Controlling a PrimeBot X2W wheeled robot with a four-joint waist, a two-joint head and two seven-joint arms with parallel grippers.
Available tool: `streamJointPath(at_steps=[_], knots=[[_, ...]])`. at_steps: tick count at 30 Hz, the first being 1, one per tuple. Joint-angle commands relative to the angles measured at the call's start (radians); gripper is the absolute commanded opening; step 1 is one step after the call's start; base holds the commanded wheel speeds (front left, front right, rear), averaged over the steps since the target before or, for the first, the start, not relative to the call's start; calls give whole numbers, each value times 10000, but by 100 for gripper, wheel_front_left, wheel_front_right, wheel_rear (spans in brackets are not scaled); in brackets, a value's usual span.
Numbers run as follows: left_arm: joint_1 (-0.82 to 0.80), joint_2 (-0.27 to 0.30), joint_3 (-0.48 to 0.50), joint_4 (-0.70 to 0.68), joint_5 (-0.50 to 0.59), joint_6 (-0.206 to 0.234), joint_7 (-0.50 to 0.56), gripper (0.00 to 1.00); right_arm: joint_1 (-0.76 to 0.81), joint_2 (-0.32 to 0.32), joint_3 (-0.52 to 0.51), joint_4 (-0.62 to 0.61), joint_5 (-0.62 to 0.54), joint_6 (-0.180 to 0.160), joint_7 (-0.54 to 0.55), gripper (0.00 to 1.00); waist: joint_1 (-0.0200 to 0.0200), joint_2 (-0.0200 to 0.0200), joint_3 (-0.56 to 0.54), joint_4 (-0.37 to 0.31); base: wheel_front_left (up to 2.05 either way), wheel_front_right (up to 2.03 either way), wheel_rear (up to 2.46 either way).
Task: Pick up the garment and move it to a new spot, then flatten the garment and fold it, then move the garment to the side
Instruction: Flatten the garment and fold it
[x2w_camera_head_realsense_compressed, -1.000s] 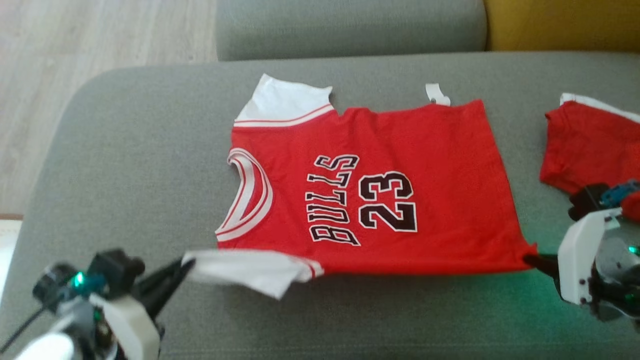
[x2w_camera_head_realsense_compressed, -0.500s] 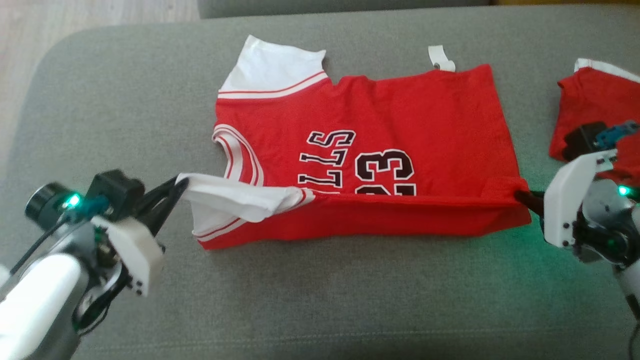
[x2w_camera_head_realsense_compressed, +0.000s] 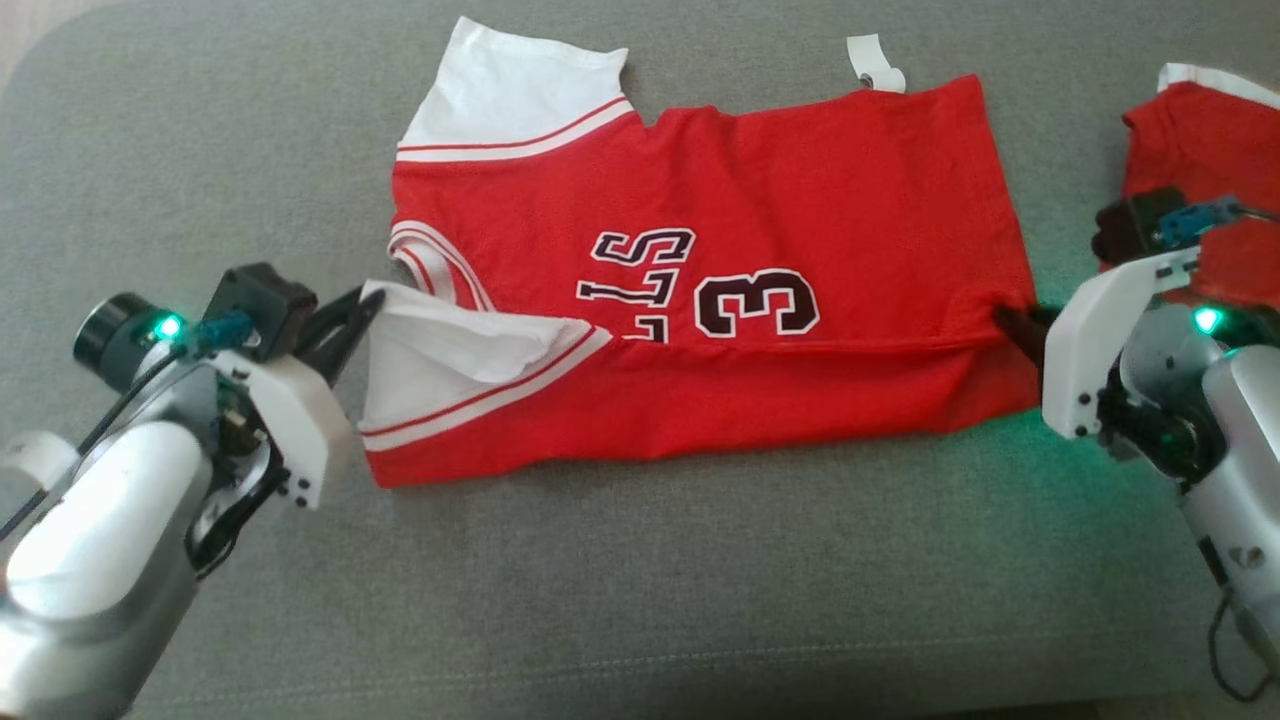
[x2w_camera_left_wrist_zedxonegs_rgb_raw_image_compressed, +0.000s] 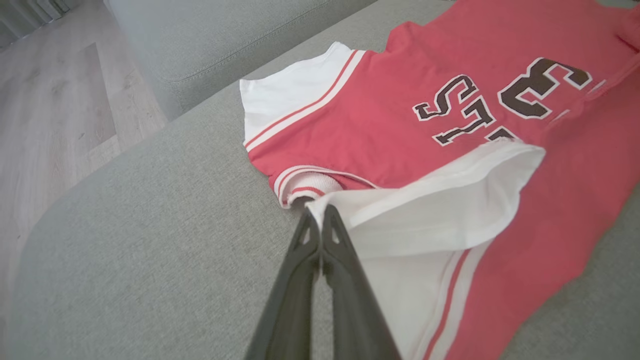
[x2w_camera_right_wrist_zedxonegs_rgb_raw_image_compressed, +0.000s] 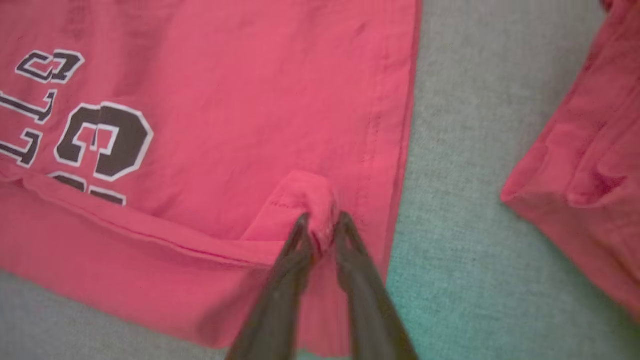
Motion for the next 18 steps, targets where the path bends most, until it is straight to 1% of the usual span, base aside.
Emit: streamJointPath(at_steps=[1, 4, 10, 13, 15, 18], knots=[[-636, 290, 415, -81, 119, 5, -156, 99, -319, -76, 68, -213, -59, 65, -251, 100, -2, 0, 14, -34, 0, 0, 0], [-799, -17, 536, 490, 152, 333, -540, 100, -463, 44, 114, -78, -107, 65, -1192, 100, -2, 0, -5, -100, 0, 0, 0], [-793, -787, 1339, 1023, -214, 1518, -1857, 100, -392, 158, 10, -296, -277, 65, -3805, 100, -2, 0, -177, -220, 0, 0, 0], [-590, -1280, 1925, 911, -621, 2073, -2662, 100, -133, 162, -201, -489, -757, 65, -5220, 100, -2, 0, -318, -247, 0, 0, 0], [-350, -1631, 2344, 656, -871, 2371, -2961, 100, 125, 223, -435, -623, -1284, 65, -6131, 100, -2, 0, -423, -262, 0, 0, 0], [220, -2160, 3011, 26, -1067, 2741, -3107, 100, 653, 703, -1257, -788, -1856, 65, -7319, 100, -2, 0, -590, -272, 0, 0, 0]])
